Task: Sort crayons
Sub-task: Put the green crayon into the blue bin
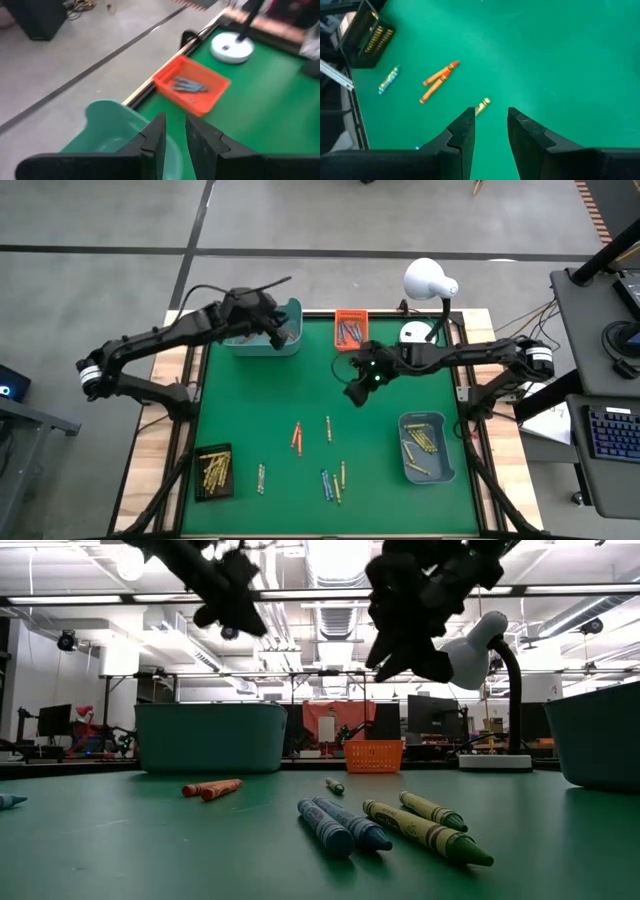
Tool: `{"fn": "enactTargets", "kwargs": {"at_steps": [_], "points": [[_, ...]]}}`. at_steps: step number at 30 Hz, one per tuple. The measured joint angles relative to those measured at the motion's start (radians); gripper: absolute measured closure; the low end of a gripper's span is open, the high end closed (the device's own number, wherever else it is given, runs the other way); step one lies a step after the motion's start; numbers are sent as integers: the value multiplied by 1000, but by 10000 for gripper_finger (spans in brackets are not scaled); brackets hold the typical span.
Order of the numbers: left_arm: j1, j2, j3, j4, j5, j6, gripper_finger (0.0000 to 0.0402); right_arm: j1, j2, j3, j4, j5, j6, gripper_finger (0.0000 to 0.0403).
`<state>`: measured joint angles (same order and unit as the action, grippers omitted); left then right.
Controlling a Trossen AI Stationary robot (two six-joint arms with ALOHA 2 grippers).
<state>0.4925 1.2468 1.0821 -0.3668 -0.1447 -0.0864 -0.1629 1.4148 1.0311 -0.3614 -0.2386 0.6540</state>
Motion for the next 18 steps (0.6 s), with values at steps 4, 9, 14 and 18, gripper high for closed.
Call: {"fn": "enactTargets", "kwargs": {"at_steps": [4, 9, 14, 18], "points": [[-85, -72, -11, -14, -3, -60, 345, 67, 48, 54, 0, 29, 52, 300], [-212, -163, -46, 22, -4, -77, 345, 134, 146, 165, -135, 132, 71, 300], [-331, -225, -94, 95, -5, -98, 345, 179, 287, 308, -314, 207, 55, 300], [-393, -248, -102, 99, -7, -106, 345, 192, 388, 399, -366, 248, 45, 300]]}}
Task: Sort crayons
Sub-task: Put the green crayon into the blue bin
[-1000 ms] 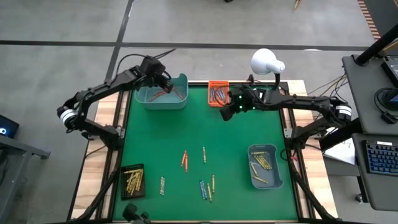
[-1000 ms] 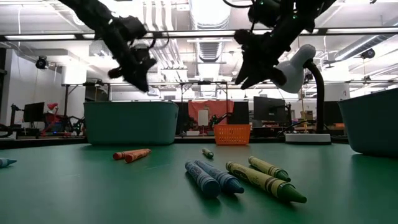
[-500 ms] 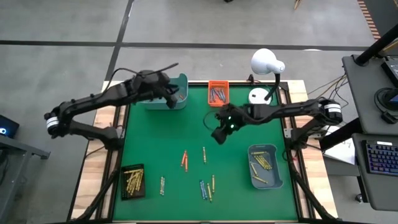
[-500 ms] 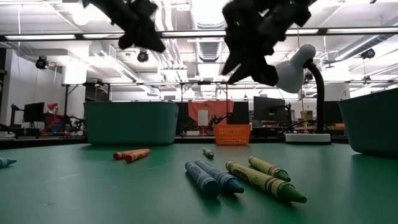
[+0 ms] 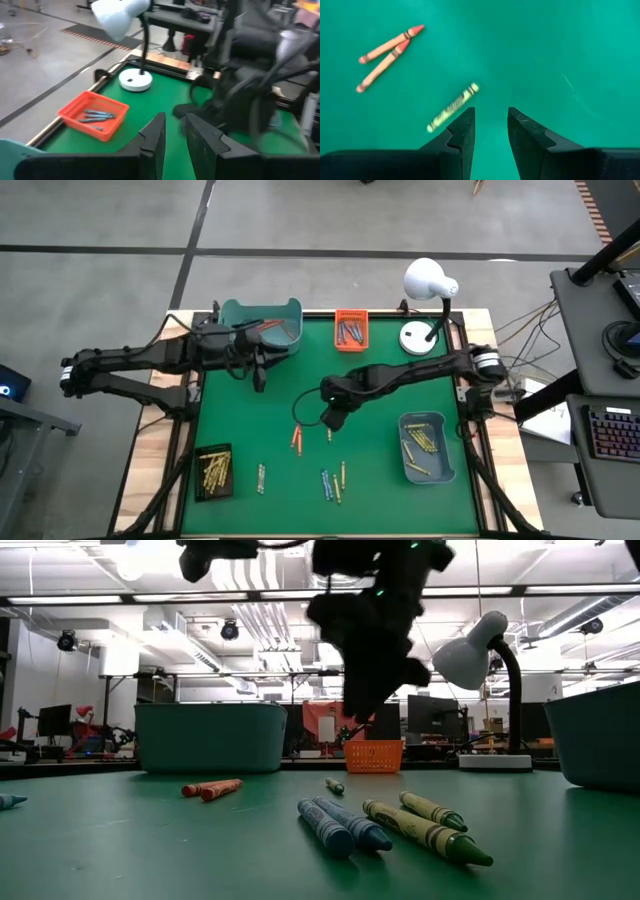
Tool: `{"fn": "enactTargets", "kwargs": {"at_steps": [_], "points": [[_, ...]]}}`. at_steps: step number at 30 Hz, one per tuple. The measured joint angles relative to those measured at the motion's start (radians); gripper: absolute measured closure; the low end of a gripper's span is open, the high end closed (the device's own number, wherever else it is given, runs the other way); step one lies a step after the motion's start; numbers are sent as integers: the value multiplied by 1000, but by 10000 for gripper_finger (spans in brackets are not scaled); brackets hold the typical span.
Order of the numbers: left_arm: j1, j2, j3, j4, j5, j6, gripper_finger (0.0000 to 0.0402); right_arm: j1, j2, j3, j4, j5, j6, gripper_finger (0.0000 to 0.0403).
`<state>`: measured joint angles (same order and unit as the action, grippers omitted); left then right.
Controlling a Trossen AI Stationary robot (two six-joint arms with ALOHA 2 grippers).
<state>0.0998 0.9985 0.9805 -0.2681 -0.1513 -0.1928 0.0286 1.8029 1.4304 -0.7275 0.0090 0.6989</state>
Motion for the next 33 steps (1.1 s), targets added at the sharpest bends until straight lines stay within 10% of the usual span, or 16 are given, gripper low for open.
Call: {"fn": "enactTargets", "kwargs": {"at_steps": [17, 33], "points": [[-145, -76, -270, 395, -33, -57, 345, 49, 169, 114, -1, 45, 151, 300], [-145, -80, -291, 415, -33, -79, 345, 47, 221, 113, 35, 72, 165, 300]]}}
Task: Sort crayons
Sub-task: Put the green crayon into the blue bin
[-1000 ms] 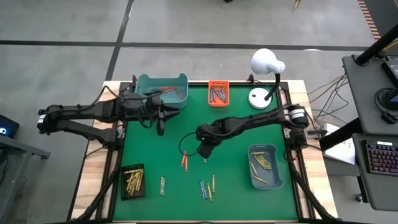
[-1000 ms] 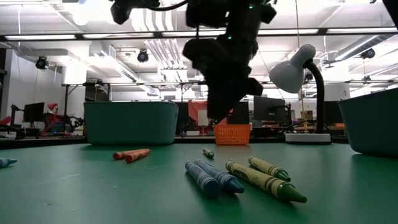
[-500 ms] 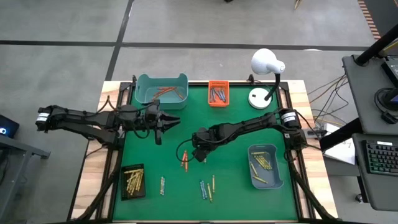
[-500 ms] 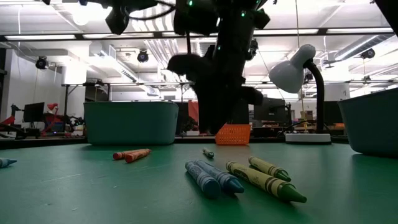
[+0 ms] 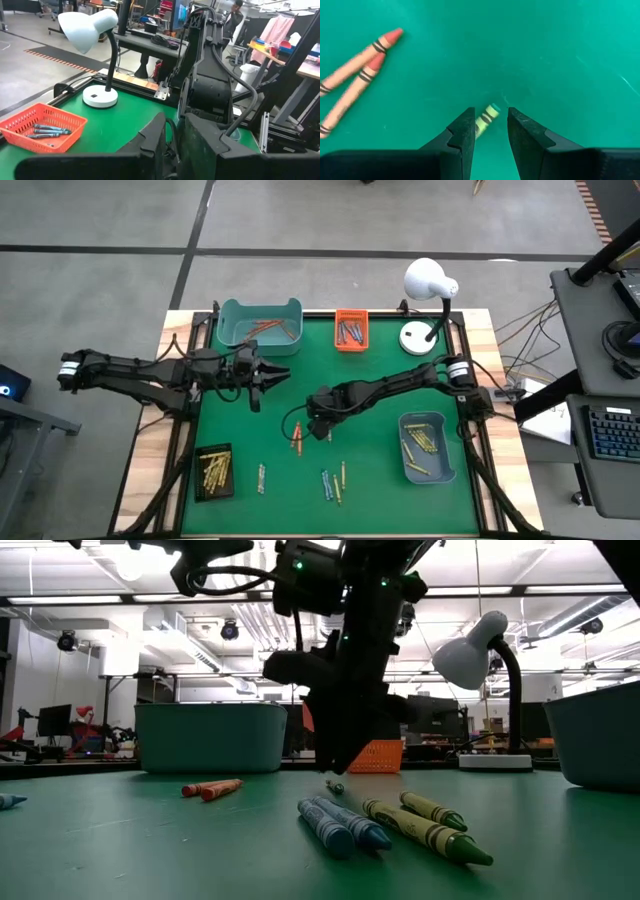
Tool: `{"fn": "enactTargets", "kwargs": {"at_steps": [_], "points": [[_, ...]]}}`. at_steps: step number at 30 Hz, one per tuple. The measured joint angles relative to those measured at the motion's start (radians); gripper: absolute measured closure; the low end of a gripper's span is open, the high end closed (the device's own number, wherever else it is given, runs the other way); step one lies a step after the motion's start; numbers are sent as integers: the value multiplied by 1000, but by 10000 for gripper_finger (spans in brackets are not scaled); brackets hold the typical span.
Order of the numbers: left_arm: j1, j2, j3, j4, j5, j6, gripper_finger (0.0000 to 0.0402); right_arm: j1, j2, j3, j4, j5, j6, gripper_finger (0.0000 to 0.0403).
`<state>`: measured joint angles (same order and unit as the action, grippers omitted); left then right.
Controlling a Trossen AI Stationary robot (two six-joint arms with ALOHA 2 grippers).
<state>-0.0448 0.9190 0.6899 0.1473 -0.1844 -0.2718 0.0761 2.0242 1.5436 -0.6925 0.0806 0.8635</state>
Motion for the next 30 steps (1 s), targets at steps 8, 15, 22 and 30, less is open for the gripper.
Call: {"fn": "enactTargets", "kwargs": {"at_steps": [8, 15, 22, 30], "points": [[0, 23, 1, 29, 0, 0, 345, 0, 57, 8, 27, 1, -10, 300], [0, 44, 1, 38, 0, 0, 345, 0, 72, 10, 25, 2, -25, 303], [0, 48, 1, 52, -8, 0, 345, 0, 73, 9, 24, 2, -28, 308], [0, 48, 1, 67, -15, 0, 345, 0, 74, 7, 29, -5, -56, 386]]}}
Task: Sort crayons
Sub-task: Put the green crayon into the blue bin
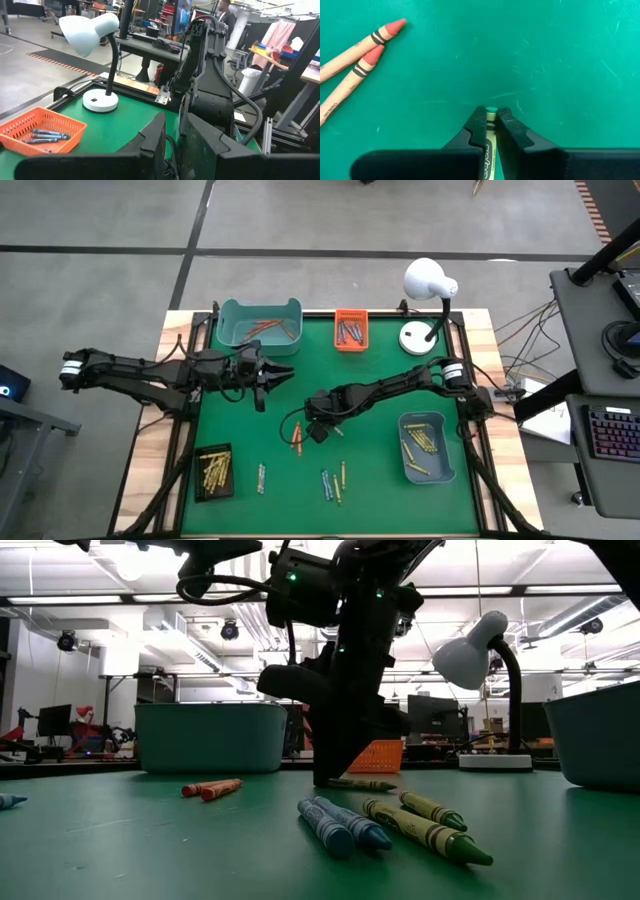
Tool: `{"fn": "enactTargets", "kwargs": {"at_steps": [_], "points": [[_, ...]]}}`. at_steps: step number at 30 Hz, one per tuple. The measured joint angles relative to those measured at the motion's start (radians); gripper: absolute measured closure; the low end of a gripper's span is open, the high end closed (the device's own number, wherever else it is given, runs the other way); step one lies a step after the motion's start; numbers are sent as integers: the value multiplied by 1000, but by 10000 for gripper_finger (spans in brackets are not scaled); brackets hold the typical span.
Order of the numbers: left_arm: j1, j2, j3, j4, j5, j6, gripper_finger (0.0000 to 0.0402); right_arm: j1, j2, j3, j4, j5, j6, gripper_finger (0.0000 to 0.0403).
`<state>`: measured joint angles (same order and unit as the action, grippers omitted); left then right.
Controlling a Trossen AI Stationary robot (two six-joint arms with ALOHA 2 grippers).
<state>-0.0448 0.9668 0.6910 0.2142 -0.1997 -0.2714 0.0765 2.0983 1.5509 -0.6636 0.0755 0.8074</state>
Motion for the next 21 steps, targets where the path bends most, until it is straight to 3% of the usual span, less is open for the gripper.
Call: {"fn": "enactTargets", "kwargs": {"at_steps": [10, 21], "points": [[-3, 0, 0, 3, 0, -8, 345, 0, -61, -8, -47, 3, -65, 390], [-19, 0, 0, 24, 0, -8, 345, 19, -322, -6, -322, 76, -95, 390]]}}
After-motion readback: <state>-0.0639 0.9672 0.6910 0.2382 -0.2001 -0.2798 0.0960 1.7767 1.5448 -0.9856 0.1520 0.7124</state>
